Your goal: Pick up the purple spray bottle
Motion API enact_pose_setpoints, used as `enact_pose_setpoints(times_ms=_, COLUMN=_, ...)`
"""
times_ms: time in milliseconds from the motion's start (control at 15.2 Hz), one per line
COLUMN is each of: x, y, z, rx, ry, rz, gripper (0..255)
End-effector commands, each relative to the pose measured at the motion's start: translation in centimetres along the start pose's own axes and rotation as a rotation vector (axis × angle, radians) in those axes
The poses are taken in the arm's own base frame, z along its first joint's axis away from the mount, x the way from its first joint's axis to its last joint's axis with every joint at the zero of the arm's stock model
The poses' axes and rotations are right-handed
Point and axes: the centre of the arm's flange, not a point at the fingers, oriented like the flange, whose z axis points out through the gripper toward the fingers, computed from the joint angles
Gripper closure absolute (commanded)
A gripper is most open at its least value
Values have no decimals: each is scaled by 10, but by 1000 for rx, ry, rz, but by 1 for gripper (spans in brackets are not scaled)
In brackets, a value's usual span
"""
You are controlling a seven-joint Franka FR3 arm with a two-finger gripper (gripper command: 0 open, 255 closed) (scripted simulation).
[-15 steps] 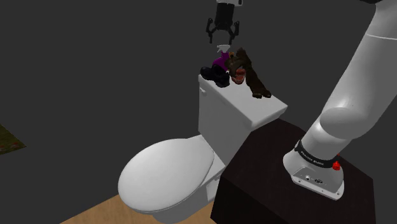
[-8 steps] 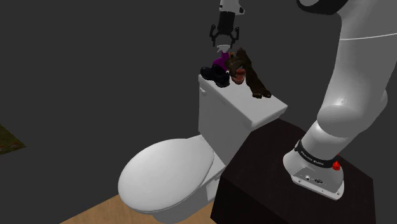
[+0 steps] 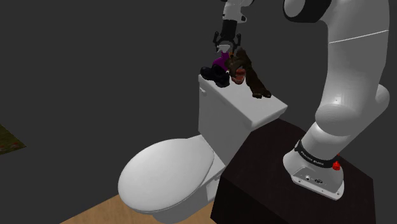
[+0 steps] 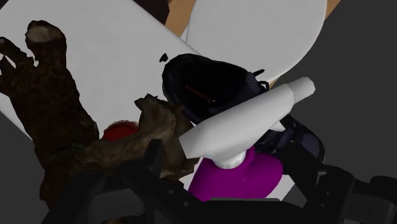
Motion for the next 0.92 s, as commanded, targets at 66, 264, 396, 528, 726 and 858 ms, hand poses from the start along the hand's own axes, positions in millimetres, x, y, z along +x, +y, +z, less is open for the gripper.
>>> enact_pose_setpoints(times_ms=66, x=6, y=-1, z=16, rx=0, ry=0, rz=1, gripper=0)
enact_pose_setpoints(times_ms=264, x=7, y=0, z=19, rx=0, ry=0, rz=1, gripper=255)
enact_pose_setpoints(times_ms=396, x=7, y=0, z=19, rx=0, ry=0, rz=1, gripper=255)
enact_pose_setpoints(times_ms=528, x=7, y=0, z=19, rx=0, ry=0, rz=1, gripper=255)
enact_pose_setpoints(times_ms=726, x=7, y=0, z=19, rx=0, ry=0, rz=1, gripper=255)
enact_pose_setpoints(times_ms=858, x=7, y=-1, z=19, rx=0, ry=0, rz=1, gripper=255)
